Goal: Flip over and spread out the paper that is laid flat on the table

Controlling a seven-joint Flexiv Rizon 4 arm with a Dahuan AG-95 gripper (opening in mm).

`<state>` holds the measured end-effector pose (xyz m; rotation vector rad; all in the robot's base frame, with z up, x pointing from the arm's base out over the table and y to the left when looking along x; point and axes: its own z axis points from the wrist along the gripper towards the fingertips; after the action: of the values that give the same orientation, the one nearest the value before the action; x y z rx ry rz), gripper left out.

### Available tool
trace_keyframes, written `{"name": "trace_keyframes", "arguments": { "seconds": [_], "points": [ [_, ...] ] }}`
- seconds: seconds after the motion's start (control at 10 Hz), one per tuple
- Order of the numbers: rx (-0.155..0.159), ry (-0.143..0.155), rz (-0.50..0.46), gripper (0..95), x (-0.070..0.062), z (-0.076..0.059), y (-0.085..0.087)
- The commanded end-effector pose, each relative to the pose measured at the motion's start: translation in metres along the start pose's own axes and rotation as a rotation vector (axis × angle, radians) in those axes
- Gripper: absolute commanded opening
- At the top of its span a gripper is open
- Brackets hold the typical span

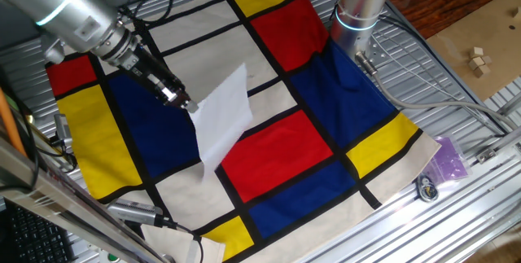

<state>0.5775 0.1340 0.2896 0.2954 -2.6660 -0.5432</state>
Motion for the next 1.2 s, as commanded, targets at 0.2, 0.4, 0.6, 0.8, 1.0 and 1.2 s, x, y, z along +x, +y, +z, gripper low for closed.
{"name": "trace_keyframes", "arguments": {
  "seconds": [0.2,0.4,0.6,0.8,1.0,1.2],
  "points": [
    [0.217,0.000,-0.221,0.0,-0.022,0.004,-0.059],
    [0.272,0.009,-0.279,0.0,-0.032,0.006,-0.082],
    [0.331,0.015,-0.334,0.0,-0.039,0.006,-0.095],
    [0.408,0.033,-0.423,0.0,-0.045,0.004,-0.109],
    [0.491,0.048,-0.521,0.0,-0.049,0.003,-0.120],
    [0.593,0.056,-0.609,0.0,-0.052,0.007,-0.127]
  ]
}}
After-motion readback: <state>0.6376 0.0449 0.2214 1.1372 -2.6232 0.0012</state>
